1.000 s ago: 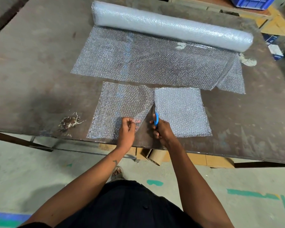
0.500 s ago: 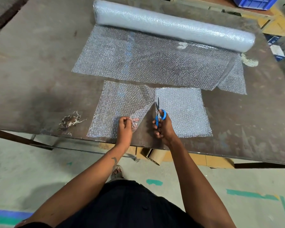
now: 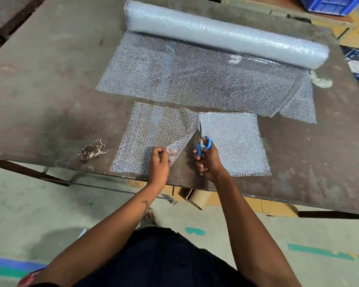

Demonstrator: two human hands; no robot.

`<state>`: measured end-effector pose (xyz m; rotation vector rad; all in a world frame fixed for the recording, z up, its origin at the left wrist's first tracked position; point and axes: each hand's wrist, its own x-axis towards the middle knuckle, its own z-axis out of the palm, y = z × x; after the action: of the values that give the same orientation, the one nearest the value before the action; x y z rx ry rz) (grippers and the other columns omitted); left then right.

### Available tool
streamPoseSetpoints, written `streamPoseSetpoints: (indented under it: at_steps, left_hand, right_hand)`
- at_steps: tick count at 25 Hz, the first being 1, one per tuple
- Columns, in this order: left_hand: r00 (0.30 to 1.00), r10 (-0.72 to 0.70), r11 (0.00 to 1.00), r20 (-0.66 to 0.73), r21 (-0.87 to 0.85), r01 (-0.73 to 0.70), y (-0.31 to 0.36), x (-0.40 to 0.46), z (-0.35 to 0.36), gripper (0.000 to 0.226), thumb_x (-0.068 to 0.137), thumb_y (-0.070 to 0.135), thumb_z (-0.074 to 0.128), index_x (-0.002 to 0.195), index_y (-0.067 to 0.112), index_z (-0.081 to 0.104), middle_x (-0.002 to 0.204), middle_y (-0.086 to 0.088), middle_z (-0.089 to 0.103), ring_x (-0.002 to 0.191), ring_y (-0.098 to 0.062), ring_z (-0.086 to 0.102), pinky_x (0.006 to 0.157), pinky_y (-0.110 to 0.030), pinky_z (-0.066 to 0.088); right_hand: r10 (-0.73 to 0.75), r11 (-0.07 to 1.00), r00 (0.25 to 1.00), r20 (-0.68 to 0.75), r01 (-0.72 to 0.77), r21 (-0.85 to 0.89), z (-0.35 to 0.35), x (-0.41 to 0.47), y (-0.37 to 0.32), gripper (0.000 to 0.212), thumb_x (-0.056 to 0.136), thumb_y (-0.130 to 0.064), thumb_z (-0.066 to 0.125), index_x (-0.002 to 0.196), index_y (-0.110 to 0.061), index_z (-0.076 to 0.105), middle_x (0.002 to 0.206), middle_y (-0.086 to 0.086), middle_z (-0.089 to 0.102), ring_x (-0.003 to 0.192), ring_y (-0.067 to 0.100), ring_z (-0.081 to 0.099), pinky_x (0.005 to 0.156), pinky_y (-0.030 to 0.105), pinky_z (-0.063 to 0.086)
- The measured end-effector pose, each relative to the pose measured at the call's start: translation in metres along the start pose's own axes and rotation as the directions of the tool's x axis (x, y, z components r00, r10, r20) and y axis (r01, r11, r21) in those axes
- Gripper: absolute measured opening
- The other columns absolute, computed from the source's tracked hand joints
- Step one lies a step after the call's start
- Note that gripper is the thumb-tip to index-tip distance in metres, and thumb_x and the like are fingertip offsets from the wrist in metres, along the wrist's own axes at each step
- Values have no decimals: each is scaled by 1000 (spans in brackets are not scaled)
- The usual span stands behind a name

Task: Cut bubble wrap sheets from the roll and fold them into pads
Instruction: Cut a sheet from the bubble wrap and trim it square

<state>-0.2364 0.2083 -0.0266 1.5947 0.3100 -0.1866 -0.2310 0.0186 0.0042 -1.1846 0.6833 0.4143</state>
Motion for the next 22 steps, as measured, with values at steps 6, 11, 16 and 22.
streamPoseSetpoints:
  at_steps: [6,11,16,22]
  left_hand:
    - [999,52,994,-4,97,-51,-4,-3,-5,6,110,17,49,105,20,52,76,5,53,53,0,46,61,-33,37]
    - [998,55,997,7,62,-55,-2,-4,-5,3,102,31,51,100,32,52,85,1,59,65,-13,53,65,-38,42]
    - [999,32,998,-4,55,-32,-4,-3,-5,8,102,32,50,104,25,54,85,1,60,62,-8,55,63,-36,44]
    - [998,-25,999,-49,44,27,-3,-1,-4,10,110,16,44,111,12,53,82,1,51,49,3,44,50,-20,38]
  right_hand:
    - [46,999,999,23,-45,-29,0,10,-11,57,99,-68,54,95,-12,65,67,-2,49,41,8,34,32,18,18]
    - [-2,997,1000,-4,2,-74,1,13,-8,54,98,-64,63,100,-10,65,70,-1,50,44,9,33,33,19,19]
    - [-54,990,996,-66,44,-137,2,14,-7,44,102,-52,65,99,-9,65,68,-1,48,43,9,32,34,21,20]
    - [-44,987,994,-99,28,-158,4,14,-15,51,100,-60,62,88,-11,66,67,0,50,43,13,36,37,19,18]
